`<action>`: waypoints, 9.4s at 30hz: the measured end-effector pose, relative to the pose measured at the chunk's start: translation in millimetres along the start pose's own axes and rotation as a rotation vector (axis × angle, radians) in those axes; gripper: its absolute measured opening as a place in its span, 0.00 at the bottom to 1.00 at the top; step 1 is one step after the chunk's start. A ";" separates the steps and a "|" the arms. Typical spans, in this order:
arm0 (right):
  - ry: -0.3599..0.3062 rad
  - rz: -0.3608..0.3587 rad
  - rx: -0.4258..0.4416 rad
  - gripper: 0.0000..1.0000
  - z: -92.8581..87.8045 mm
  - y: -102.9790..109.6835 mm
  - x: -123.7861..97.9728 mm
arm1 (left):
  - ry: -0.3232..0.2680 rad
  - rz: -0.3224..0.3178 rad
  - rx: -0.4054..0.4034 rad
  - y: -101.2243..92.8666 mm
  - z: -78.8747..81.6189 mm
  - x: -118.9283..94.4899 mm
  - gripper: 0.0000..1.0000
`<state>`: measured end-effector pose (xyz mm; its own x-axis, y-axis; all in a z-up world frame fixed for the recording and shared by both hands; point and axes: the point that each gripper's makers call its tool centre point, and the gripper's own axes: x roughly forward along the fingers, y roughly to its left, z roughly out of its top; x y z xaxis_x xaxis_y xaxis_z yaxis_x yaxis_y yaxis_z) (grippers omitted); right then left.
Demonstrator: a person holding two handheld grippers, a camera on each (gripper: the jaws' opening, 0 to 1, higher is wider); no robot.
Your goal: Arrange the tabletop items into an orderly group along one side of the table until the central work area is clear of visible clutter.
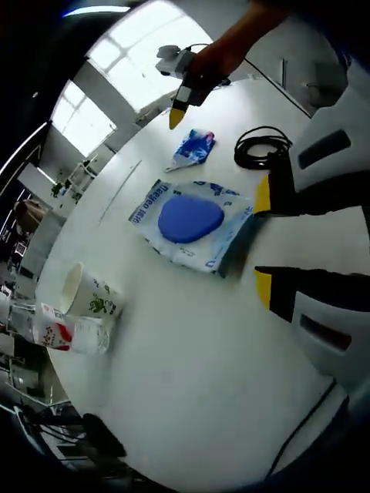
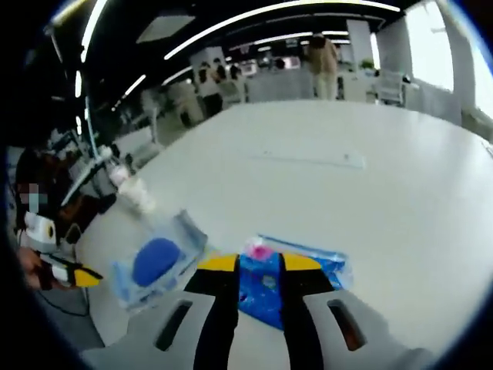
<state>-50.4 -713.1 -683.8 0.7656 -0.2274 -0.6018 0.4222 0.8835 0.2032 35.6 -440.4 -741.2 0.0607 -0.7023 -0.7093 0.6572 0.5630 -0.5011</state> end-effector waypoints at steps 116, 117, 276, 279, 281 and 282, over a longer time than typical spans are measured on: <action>0.249 0.222 0.142 0.15 -103.1 88.0 20.3 | -0.068 0.006 -0.244 27.8 -2.5 8.1 0.17; 0.239 0.219 0.187 0.16 -101.4 86.2 21.6 | -0.069 0.006 -0.244 28.4 -2.6 8.7 0.17; 0.050 -0.202 0.368 0.10 -113.1 -50.0 -58.9 | -0.084 0.005 0.231 60.7 41.5 -51.7 0.15; 0.035 -0.232 0.387 0.10 -112.9 -60.9 -59.6 | -0.081 0.007 0.254 61.8 36.8 -55.5 0.16; 0.022 -0.243 0.409 0.10 -111.5 -63.4 -60.7 | -0.087 0.010 0.252 64.9 38.9 -58.2 0.16; 0.020 -0.246 0.412 0.10 -111.2 -64.3 -60.5 | -0.090 0.010 0.251 65.7 39.6 -59.3 0.17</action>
<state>-177.8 -710.7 -746.3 0.6107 -0.3979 -0.6846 0.7501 0.5678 0.3391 104.9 -379.0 -712.4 0.1275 -0.7398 -0.6607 0.8214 0.4521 -0.3478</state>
